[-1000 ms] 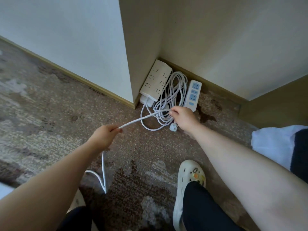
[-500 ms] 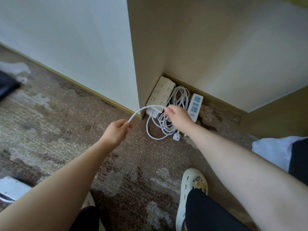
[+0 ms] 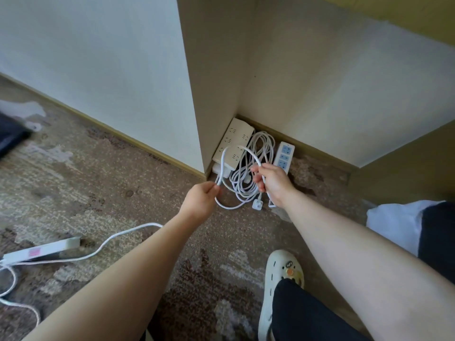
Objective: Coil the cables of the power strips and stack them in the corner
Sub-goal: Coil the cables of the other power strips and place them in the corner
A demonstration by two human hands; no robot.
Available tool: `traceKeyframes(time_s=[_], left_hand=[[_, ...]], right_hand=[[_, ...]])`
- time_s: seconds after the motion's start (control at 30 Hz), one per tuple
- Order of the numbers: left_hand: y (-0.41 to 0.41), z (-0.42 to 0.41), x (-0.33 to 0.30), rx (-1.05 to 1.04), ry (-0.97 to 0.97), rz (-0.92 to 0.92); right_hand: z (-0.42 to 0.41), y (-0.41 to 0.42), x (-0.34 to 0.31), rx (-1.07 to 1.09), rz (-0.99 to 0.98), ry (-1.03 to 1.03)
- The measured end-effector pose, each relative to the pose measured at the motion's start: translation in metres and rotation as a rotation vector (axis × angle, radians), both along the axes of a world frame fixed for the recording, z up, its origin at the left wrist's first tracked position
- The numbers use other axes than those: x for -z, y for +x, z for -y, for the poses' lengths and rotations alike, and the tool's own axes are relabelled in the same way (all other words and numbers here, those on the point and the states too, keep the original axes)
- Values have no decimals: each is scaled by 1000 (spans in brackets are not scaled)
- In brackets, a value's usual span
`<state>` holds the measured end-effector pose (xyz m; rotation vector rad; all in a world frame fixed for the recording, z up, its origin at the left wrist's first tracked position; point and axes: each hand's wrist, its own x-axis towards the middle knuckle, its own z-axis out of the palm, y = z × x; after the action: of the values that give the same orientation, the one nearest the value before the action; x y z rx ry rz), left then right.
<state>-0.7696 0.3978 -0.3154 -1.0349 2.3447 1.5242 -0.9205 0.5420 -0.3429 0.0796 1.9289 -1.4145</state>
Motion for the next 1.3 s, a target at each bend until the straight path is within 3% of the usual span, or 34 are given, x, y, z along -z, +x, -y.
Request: traceKeyframes(time_s=[0.2,0.33,0.43,0.6,0.7,0.83,1.07,1.3], left_hand=[[33,27,31,115,-103,128],[51,53,33,35,-76,101],[35,45,16,-12,-35,15],[-28,-33,-23,287,64,-170],[-34,-45,-15,196,143,-118],[-12,-27,10,227,10,68],[-24,-46,21,288,-46,41],[-29,-61,33,322,-46,62]], right_hand=[[-12,-13,4,124,-97,81],[-11,-17,7,259,-93,65],[-3,-15,5,321,-52,-6],[8,-9,-7,317,152,-235],[-1,-12,-10,374,221,-285],[-19,-14,-6,271,206,-254],[-8,-2,-7,110,317,-284],[-14,-2,0,84,391,-345]])
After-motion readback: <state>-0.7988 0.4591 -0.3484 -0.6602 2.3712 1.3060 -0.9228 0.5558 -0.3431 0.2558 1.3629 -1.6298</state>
